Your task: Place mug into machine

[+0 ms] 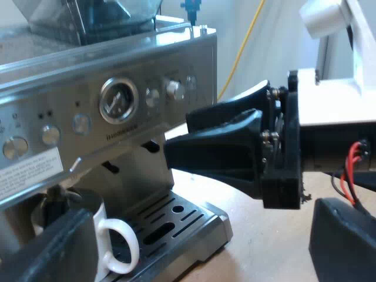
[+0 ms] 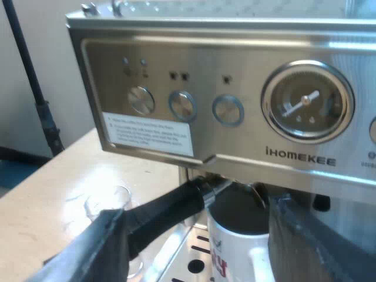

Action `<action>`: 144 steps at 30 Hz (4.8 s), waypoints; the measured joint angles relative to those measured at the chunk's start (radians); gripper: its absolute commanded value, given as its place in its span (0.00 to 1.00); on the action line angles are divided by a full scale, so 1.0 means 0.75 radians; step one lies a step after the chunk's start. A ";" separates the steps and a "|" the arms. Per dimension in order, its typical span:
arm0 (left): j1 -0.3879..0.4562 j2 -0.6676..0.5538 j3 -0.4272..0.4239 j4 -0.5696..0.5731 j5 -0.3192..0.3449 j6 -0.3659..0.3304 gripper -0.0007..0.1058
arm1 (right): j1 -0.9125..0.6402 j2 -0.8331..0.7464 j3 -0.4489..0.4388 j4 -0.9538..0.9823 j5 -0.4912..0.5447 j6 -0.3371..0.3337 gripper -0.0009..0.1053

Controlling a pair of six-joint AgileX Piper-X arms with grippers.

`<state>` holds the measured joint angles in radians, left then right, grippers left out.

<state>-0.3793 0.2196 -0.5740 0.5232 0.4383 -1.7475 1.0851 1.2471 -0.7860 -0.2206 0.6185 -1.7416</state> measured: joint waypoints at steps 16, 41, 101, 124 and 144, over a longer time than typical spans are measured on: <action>0.000 0.125 0.001 -0.037 -0.019 -0.017 0.71 | 0.000 -0.003 0.000 0.000 -0.051 -0.071 0.01; 0.000 0.125 0.001 -0.077 -0.019 -0.042 0.71 | -0.081 0.274 -0.269 0.012 -0.050 -0.079 0.01; 0.000 0.125 0.001 -0.077 -0.019 -0.042 0.71 | -0.215 0.373 -0.316 -0.011 -0.158 -0.008 0.01; 0.000 0.125 0.001 -0.077 -0.019 -0.042 0.71 | -0.254 0.373 -0.316 -0.047 -0.196 -0.008 0.01; 0.000 0.125 0.001 -0.077 -0.019 -0.042 0.71 | -0.248 0.373 -0.316 -0.030 -0.242 -0.005 0.01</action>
<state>-0.3793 0.3134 -0.5735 0.4653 0.4244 -1.7791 0.8994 1.5272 -1.0230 -0.2434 0.4366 -1.7452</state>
